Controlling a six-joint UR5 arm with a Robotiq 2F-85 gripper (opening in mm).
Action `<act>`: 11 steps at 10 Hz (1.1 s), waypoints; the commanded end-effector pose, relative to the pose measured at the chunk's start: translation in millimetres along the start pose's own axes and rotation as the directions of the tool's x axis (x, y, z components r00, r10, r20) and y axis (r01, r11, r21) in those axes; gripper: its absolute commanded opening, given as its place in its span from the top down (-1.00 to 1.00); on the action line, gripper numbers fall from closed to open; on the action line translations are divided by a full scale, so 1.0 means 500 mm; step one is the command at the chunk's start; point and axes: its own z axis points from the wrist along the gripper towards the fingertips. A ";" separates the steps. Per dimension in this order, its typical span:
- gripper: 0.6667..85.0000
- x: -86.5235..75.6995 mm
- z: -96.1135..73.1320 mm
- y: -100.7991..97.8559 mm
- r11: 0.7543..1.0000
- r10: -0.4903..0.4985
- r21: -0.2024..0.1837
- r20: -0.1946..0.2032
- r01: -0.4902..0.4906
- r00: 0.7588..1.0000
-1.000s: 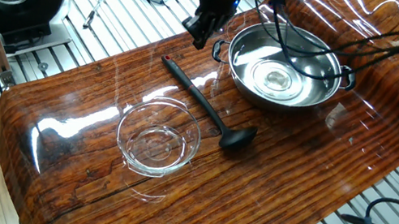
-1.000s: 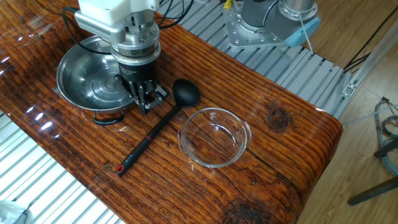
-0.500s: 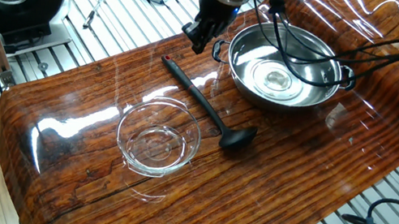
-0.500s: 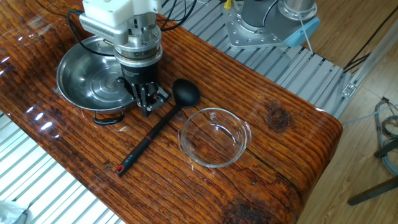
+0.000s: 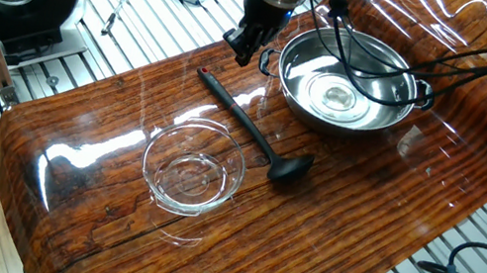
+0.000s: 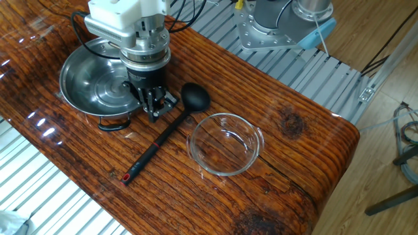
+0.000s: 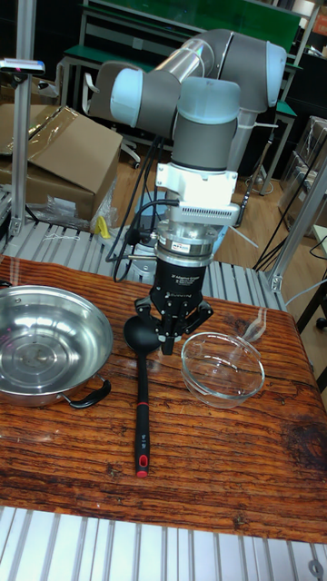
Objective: Scoop water with a large spoon from one bowl to another
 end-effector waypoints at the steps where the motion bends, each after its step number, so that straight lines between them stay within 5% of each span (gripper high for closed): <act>1: 0.99 -0.007 -0.001 0.003 1.000 0.002 -0.008 0.011 -0.002 1.000; 11: 0.99 -0.008 -0.004 0.004 1.000 -0.008 -0.009 0.010 0.008 1.000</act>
